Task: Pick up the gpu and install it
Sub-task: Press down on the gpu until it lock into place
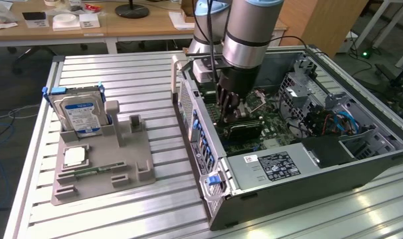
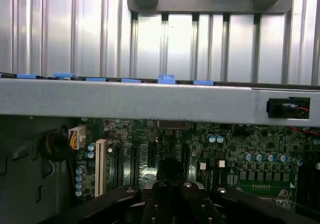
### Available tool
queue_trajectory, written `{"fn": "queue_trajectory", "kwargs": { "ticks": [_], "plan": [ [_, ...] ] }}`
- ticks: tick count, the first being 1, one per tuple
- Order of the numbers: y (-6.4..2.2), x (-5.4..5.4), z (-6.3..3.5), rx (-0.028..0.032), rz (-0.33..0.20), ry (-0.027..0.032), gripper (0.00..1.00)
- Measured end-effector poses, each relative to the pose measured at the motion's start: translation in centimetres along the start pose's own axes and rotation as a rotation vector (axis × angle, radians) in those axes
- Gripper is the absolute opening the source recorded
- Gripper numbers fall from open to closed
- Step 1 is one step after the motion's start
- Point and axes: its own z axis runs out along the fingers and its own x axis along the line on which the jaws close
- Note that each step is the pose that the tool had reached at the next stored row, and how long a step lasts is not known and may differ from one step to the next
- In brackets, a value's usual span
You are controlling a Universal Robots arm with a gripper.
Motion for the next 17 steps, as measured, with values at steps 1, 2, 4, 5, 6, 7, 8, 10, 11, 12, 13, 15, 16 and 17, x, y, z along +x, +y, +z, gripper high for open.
{"fn": "queue_trajectory", "kwargs": {
  "ticks": [1, 2, 4, 5, 6, 7, 8, 10, 11, 12, 13, 15, 16, 17],
  "plan": [
    [0.0, -0.06, 0.04, 0.0, 0.0, 0.0, 0.11],
    [0.0, -0.07, 0.07, 0.0001, 0.0, 0.0, 0.11],
    [0.0, -0.06, 0.06, -0.0001, 0.0, 0.0002, 0.11],
    [0.0, -0.07, 0.07, 0.0, 0.0, 0.0002, 0.11],
    [0.0, -0.07, 0.08, 0.0, 0.0, 0.0001, 0.11],
    [0.0, -0.07, 0.1, 0.0, 0.0, 0.0001, 0.11],
    [0.0, -0.07, 0.12, 0.0, 0.0, 0.0001, 0.11],
    [-0.01, -0.08, 0.25, 0.0001, 0.0, -0.0002, 0.11],
    [-0.01, -0.08, 0.33, 0.0, 0.0, 0.0, 0.11],
    [-0.01, -0.08, 0.42, -0.0002, 0.0, 0.0001, 0.11],
    [0.0, -0.08, 0.51, -0.0005, 0.0, 0.0, 0.11],
    [0.0, -0.09, 0.71, -0.0014, 0.0, 0.0, 0.11],
    [-0.01, -0.08, 0.82, -0.0022, 0.0, 0.0004, 0.11],
    [-0.01, -0.08, 0.9, -0.0033, 0.0, 0.0011, 0.11]
  ]
}}
